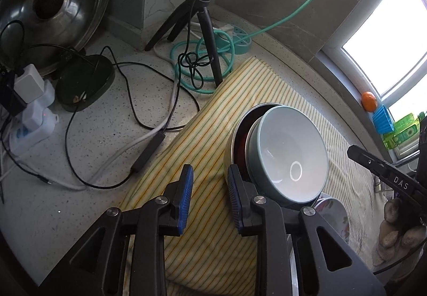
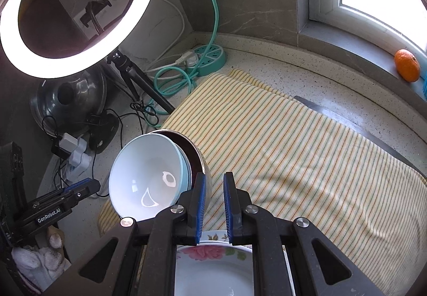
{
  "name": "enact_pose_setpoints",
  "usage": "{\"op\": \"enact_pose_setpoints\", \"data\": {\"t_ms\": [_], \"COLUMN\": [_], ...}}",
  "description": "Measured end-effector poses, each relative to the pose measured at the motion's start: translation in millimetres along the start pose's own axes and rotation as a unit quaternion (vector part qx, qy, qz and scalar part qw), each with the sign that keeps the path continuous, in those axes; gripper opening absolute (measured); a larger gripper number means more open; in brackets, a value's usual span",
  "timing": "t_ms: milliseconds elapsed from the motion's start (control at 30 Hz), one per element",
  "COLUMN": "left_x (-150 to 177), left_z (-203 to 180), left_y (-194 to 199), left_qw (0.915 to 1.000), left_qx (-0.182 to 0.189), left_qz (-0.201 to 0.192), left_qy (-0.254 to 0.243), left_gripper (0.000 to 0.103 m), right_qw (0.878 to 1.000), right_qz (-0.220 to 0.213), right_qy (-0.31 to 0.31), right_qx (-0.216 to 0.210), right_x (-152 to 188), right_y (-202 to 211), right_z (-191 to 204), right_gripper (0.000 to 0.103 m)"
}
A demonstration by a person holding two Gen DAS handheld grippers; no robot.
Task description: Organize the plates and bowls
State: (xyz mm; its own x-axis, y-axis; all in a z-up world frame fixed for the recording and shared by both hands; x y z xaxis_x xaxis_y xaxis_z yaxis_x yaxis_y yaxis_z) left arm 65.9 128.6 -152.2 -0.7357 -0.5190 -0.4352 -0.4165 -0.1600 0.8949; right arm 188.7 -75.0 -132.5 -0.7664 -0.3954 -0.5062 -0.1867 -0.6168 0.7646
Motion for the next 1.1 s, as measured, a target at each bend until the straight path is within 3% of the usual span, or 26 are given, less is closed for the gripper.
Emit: {"op": "enact_pose_setpoints", "data": {"t_ms": [833,933,1100], "left_x": [-6,-9,-10], "left_z": [-6,-5,-7], "left_y": [-20,-22,-21], "left_qw": [0.9990,0.9990,0.9988], "left_qx": [0.037,0.036,0.042], "left_qz": [0.022,0.019,0.017], "left_qy": [0.014,0.017,0.018], "left_gripper": [0.024,0.017,0.017], "right_qw": [0.998,0.998,0.997], "right_qz": [0.045,0.047,0.051], "right_qy": [-0.044,-0.045,-0.050], "right_qx": [-0.020,-0.021,-0.024], "right_x": [5,6,5], "right_y": [-33,-38,-45], "right_z": [-9,-7,-6], "right_gripper": [0.012,0.012,0.012]}}
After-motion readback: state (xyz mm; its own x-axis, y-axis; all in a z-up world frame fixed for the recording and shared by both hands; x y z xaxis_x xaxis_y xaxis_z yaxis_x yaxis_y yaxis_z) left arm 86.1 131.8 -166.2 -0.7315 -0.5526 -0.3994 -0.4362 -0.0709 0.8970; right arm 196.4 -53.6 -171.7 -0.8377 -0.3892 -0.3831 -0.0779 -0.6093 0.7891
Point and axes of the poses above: each gripper's, at about its wrist camera, not at the fingertips, and y roughly against the way its jaws point, z to its left, x to its underside, the point moved 5 cm from there along -y, roughly the way its jaws point, and after that the axes turned 12 degrees about -x, right-handed, at the moved point
